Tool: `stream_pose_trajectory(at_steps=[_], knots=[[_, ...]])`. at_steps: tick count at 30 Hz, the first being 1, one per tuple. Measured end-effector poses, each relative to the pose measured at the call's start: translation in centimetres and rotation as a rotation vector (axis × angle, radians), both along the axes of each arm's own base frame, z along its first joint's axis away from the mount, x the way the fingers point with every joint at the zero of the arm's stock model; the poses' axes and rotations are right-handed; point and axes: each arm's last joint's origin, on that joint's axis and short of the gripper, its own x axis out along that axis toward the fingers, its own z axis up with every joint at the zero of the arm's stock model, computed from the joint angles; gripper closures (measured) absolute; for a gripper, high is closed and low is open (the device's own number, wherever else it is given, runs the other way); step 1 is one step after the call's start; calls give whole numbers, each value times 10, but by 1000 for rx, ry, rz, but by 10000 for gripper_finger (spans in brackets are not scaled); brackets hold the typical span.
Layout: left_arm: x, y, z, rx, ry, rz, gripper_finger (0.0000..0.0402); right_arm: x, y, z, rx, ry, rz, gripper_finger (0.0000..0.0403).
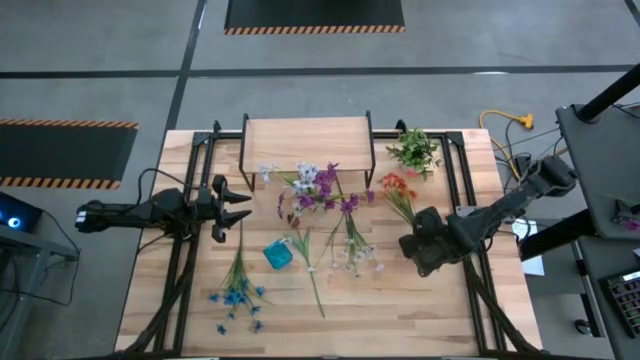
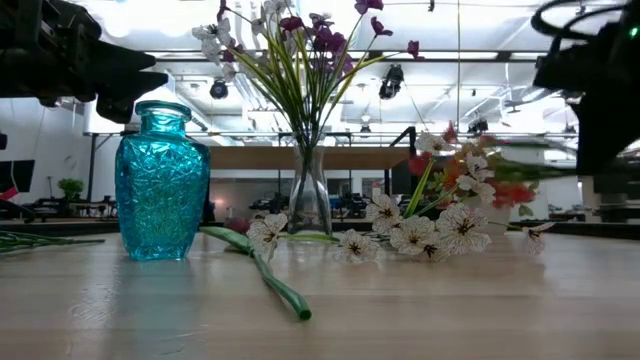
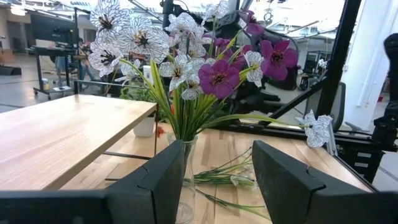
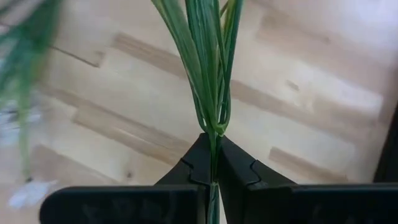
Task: Pick and place flowers into a vace then onto a shelf
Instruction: Put the orange flowers into the transparent vase
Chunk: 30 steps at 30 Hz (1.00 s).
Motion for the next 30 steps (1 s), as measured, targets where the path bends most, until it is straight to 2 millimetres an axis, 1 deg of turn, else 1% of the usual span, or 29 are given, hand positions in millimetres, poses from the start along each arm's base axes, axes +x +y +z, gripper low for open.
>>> stream_pose_trajectory(at_steps=[6,13,18,26,30], knots=[[0,0,0,0,0,0,227,-13,-9,23,-4,-67,166,394],[0,0,0,0,-1,0,227,-30,-19,44,-1,-135,340,394],[0,0,1,0,-8,0,227,-43,-28,60,-26,-250,429,394],[0,0,1,0,-8,0,227,-62,-44,83,-195,-452,471,394],[0,0,1,0,-8,0,227,-62,-47,93,-307,-541,478,394]])
